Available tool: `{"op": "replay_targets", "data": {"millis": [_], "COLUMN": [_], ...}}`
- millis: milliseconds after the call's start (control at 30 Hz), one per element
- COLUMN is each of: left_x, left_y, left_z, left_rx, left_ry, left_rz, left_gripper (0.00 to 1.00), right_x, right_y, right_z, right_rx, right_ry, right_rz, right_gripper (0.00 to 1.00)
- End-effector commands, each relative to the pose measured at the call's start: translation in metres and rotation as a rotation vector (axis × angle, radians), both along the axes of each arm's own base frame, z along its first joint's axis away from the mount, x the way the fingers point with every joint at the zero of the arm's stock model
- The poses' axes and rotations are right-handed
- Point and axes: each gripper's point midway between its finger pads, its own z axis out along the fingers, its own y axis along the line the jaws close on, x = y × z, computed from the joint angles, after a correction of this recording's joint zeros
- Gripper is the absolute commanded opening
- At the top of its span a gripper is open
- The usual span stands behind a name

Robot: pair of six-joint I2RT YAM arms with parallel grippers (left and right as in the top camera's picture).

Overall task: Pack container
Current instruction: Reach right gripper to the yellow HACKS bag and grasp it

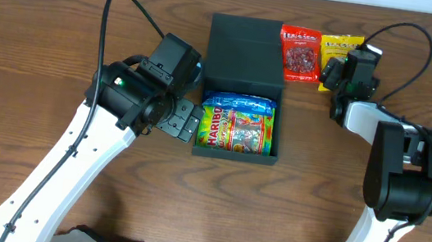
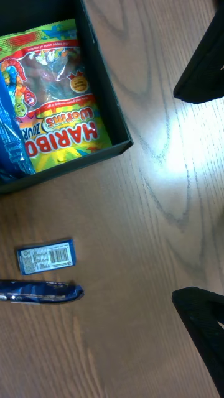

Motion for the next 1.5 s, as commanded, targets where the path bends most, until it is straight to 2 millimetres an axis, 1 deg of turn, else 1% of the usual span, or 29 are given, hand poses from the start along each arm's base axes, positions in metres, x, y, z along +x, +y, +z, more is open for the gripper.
{"op": "replay_targets", "data": {"millis": [0,33,67,100,167,233,333,500,600,667,833,967,1133,1233,1300,1433,1467], "left_x": [0.002,0.002,0.002,0.002,0.002,0.002,0.002,0.002,0.002,0.002,0.002,0.002,0.002,0.002,0.002,0.002,0.002], "left_y": [0.001,0.001,0.001,0.001,0.001,0.001,0.001,0.001,0.001,0.001,0.001,0.001,0.001,0.001,0.001,0.001,0.001], "left_z": [0.004,0.004,0.004,0.004,0.004,0.004,0.004,0.004,0.004,0.004,0.004,0.004,0.004,0.004,0.004,0.004,0.004], "left_rx": [-0.001,-0.001,-0.001,-0.001,-0.001,-0.001,-0.001,-0.001,-0.001,-0.001,-0.001,-0.001,-0.001,-0.001,-0.001,-0.001,-0.001], "left_ry": [-0.011,-0.011,-0.011,-0.011,-0.011,-0.011,-0.011,-0.011,-0.011,-0.011,-0.011,-0.011,-0.011,-0.011,-0.011,-0.011,-0.011], "left_rz": [0.009,0.009,0.009,0.009,0.009,0.009,0.009,0.009,0.009,0.009,0.009,0.009,0.009,0.009,0.009,0.009,0.009], "left_gripper": [0.95,0.95,0.95,0.95,0.95,0.95,0.95,0.95,0.95,0.95,0.95,0.95,0.95,0.95,0.95,0.95,0.95], "right_x": [-0.001,-0.001,-0.002,-0.003,-0.004,-0.004,-0.007,-0.015,-0.021,-0.024,-0.037,-0.053,-0.074,-0.087,-0.093,-0.103,-0.105], "right_y": [-0.007,-0.007,-0.007,-0.007,-0.007,-0.007,-0.007,-0.007,-0.005,-0.002,0.009,0.017,0.031,0.037,0.040,0.040,0.039], "right_z": [-0.004,-0.005,-0.006,-0.006,-0.007,-0.008,-0.011,-0.014,-0.008,0.002,0.041,0.073,0.101,0.108,0.108,0.098,0.095], "right_rx": [-0.017,-0.017,-0.017,-0.017,-0.017,-0.017,-0.016,-0.012,-0.002,0.012,0.045,0.043,0.047,0.069,0.086,0.098,0.098], "right_ry": [0.022,0.028,0.033,0.036,0.042,0.047,0.060,0.104,0.126,0.131,0.128,0.135,0.146,0.163,0.180,0.233,0.246], "right_rz": [-0.015,-0.015,-0.015,-0.015,-0.015,-0.015,-0.015,-0.017,-0.015,-0.001,0.040,0.056,0.084,0.076,0.065,0.047,0.045], "right_gripper": [0.76,0.69,0.59,0.46,0.27,0.20,0.03,0.02,0.01,0.02,0.02,0.01,0.02,0.02,0.02,0.02,0.18]}}
